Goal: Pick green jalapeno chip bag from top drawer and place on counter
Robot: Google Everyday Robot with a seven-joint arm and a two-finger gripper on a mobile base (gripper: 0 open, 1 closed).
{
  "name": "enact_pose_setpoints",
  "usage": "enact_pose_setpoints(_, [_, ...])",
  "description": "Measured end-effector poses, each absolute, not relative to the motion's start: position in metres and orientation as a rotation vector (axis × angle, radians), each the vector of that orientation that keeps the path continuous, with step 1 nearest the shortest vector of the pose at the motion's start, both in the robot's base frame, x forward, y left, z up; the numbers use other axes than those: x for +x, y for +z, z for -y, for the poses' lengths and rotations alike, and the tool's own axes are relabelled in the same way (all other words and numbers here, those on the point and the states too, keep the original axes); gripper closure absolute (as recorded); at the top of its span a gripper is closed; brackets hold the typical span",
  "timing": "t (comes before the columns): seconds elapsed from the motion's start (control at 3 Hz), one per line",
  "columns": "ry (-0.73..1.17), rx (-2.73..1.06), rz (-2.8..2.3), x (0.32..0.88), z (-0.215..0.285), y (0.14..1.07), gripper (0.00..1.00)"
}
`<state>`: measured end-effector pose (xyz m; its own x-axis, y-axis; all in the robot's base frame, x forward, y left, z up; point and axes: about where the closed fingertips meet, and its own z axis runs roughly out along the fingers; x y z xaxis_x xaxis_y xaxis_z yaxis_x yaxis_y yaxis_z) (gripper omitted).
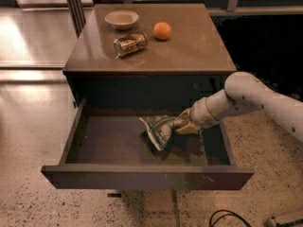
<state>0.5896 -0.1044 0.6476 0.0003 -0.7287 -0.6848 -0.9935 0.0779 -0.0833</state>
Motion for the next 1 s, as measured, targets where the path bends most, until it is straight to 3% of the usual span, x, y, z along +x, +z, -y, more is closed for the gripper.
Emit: enact_pose_setpoints(1.0, [0.618, -1.774, -1.53, 0.624, 0.071, 0.8, 1.0])
